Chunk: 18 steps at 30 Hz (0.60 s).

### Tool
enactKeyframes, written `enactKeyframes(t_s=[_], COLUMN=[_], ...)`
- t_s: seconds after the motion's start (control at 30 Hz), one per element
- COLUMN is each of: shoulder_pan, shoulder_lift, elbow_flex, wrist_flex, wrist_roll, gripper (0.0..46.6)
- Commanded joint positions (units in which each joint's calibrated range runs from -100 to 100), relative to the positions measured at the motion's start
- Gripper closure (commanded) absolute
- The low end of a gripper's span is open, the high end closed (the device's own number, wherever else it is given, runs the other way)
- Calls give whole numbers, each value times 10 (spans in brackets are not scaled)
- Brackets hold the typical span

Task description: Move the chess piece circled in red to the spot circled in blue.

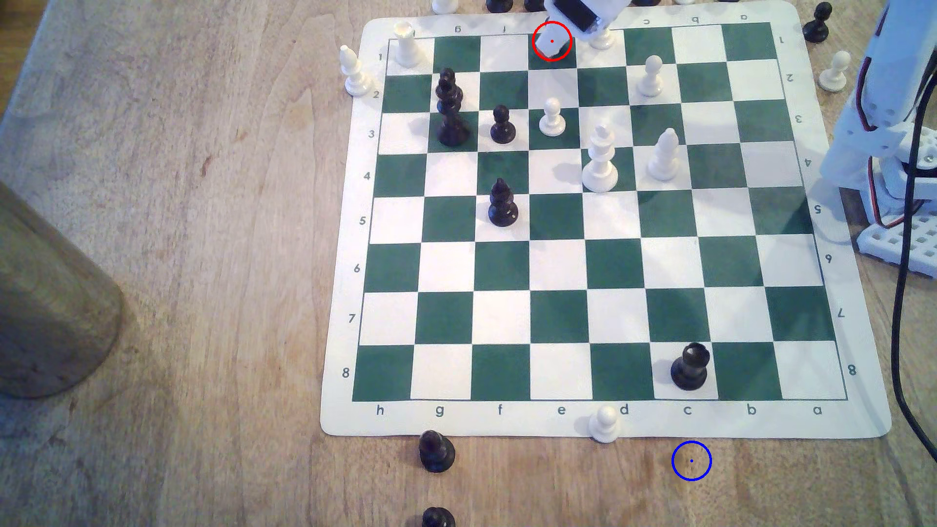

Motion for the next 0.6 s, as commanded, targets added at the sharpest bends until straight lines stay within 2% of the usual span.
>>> enactKeyframes(t_s=[0.0, 0.57], shoulder_pan=[5, -2], shoulder_lift=[-1, -7], elbow_flex=[-62, -54], wrist_flex=[-23, -23], wrist_roll=[-2, -2], gripper=[331, 359])
